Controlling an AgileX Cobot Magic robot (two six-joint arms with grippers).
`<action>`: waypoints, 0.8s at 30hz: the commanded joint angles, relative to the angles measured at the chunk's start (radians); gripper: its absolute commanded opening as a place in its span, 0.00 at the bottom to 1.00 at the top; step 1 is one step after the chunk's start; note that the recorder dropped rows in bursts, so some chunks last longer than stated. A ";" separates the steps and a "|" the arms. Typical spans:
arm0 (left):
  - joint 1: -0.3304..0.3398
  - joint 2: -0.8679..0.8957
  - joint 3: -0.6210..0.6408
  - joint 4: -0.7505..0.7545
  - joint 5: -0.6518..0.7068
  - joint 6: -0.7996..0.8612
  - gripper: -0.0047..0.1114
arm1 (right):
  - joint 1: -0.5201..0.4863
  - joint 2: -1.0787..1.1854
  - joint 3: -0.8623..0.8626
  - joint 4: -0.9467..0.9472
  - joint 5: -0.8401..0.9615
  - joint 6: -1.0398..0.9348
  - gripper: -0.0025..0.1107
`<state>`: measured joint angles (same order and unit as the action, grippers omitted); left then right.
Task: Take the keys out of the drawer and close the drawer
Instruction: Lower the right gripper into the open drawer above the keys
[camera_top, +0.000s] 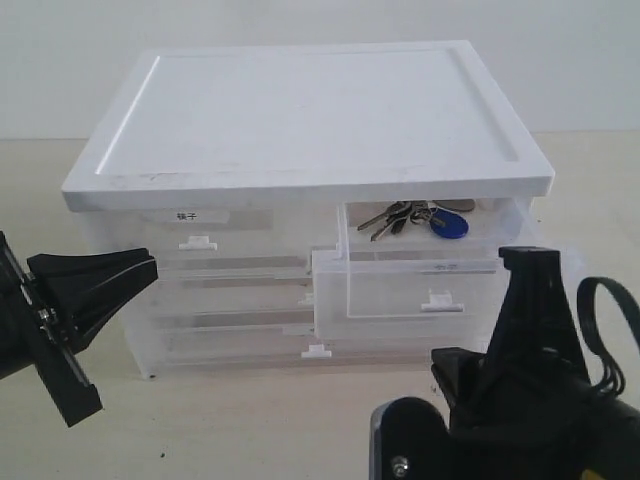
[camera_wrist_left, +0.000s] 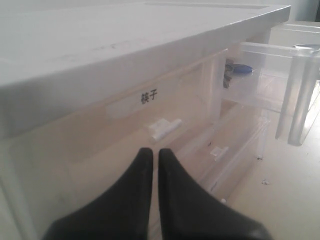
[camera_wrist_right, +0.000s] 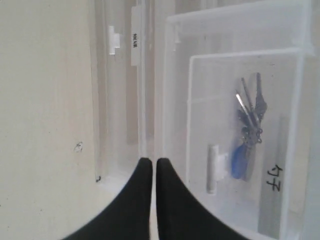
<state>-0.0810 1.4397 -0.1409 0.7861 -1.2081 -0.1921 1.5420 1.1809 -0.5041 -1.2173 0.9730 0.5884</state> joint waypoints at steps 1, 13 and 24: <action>-0.002 0.003 -0.006 -0.008 -0.013 -0.001 0.08 | 0.003 -0.074 -0.002 -0.004 -0.007 0.009 0.02; -0.002 0.003 -0.006 0.018 -0.013 -0.015 0.08 | -0.040 -0.164 -0.314 0.203 0.132 -0.003 0.33; -0.002 0.003 -0.006 0.079 -0.013 -0.027 0.08 | -0.590 -0.099 -0.490 1.054 -0.004 -0.888 0.25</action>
<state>-0.0810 1.4397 -0.1409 0.8524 -1.2081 -0.2067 1.0553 1.0767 -0.9535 -0.2987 1.0235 -0.1077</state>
